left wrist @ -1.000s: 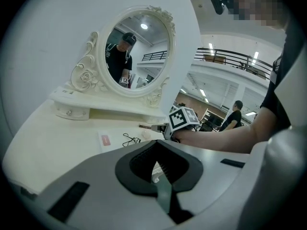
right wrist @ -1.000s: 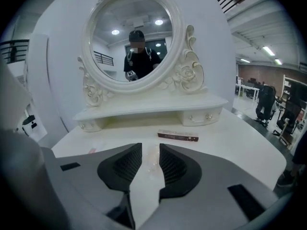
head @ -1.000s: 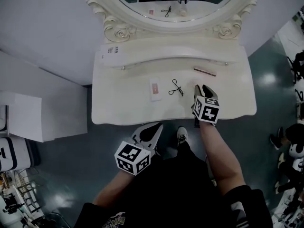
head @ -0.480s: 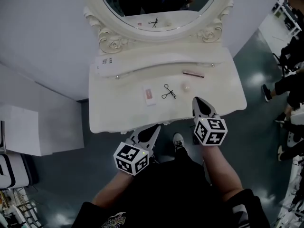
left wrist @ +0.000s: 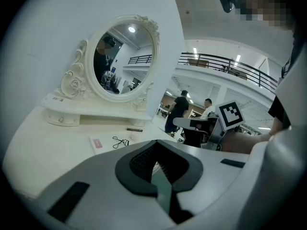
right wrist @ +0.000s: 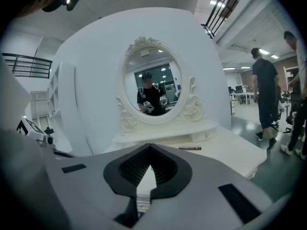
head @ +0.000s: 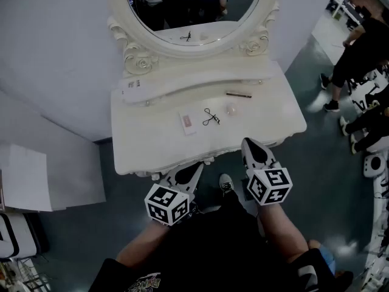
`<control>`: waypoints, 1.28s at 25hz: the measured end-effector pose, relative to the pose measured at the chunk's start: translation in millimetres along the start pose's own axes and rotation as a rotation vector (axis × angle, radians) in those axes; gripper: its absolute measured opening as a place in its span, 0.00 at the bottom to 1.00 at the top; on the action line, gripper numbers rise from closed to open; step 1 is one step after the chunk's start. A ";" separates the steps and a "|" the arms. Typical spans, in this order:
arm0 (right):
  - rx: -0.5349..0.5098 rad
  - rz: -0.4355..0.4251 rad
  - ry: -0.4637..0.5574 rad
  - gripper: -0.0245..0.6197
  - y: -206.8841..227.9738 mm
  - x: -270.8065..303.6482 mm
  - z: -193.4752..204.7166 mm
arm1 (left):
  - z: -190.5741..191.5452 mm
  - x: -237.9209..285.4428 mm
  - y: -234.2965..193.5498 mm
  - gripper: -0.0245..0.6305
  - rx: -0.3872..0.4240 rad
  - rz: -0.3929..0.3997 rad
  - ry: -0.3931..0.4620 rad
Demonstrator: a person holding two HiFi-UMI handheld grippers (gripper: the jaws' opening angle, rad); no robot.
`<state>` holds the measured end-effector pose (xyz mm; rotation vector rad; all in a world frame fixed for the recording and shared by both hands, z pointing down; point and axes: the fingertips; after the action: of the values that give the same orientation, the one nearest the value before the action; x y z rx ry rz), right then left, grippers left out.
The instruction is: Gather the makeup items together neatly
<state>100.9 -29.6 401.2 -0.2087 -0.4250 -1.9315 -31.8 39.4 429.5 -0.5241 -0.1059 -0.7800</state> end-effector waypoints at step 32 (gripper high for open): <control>-0.038 -0.040 -0.022 0.08 29.2 -14.3 5.1 | -1.8 35.2 18.2 0.05 0.017 -0.030 -0.011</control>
<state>133.1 -25.3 406.8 -0.2483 -0.4105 -1.9793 5.8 26.7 430.4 -0.5120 -0.1306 -0.8046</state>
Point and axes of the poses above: the fingertips, and each gripper's own axes: x forward along the fingers, y to its right, z out of its underside, and after that the axes turned 2 degrees about z, right-handed
